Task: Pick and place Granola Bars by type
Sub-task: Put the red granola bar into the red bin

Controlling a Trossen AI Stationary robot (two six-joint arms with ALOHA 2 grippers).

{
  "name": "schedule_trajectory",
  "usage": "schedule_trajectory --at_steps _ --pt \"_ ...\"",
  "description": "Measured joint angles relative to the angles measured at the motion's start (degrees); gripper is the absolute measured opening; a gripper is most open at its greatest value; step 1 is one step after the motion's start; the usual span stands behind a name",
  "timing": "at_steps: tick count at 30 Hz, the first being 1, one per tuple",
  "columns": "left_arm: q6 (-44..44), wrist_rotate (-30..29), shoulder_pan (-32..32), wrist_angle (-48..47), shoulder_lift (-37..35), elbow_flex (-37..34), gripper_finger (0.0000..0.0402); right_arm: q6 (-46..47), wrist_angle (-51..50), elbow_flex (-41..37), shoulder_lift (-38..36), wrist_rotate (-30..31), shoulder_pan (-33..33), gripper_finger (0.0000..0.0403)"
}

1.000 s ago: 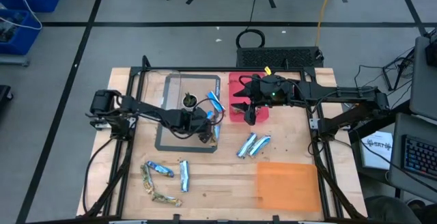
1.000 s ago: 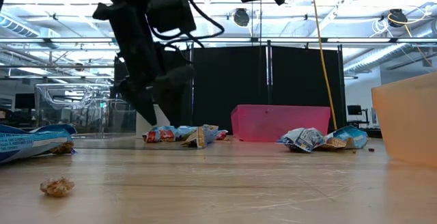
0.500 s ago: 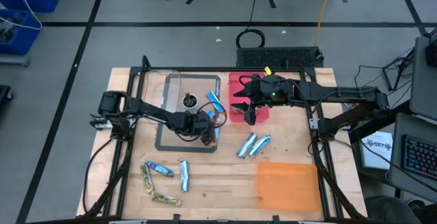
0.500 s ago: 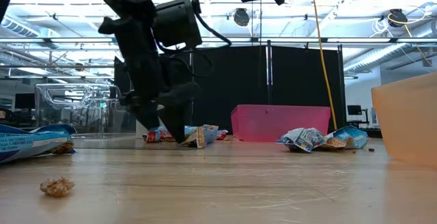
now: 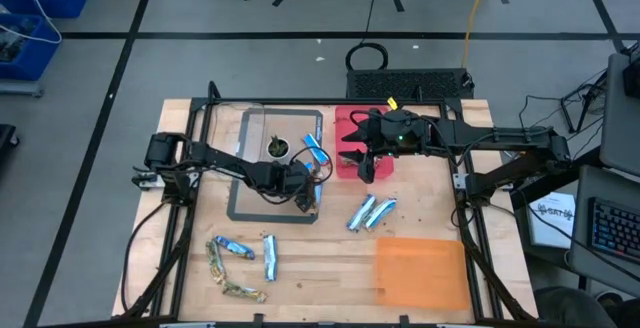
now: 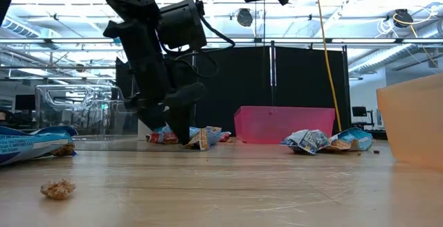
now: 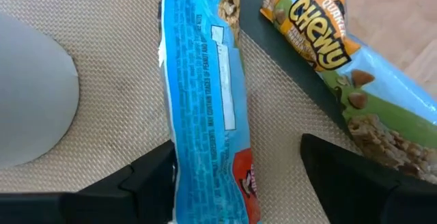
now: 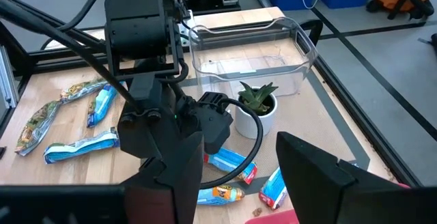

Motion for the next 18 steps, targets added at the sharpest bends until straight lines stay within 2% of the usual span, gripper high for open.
schedule_trajectory --at_steps 11,18 --pt "0.0 1.8 0.2 0.0 0.0 0.0 0.0175 0.0 0.0 0.0 0.0 0.0 0.0 0.0178" --pt "1.0 4.5 0.2 -0.1 -0.1 0.0 0.0083 0.0 0.0 0.0 0.0 0.0 0.0 0.0178"
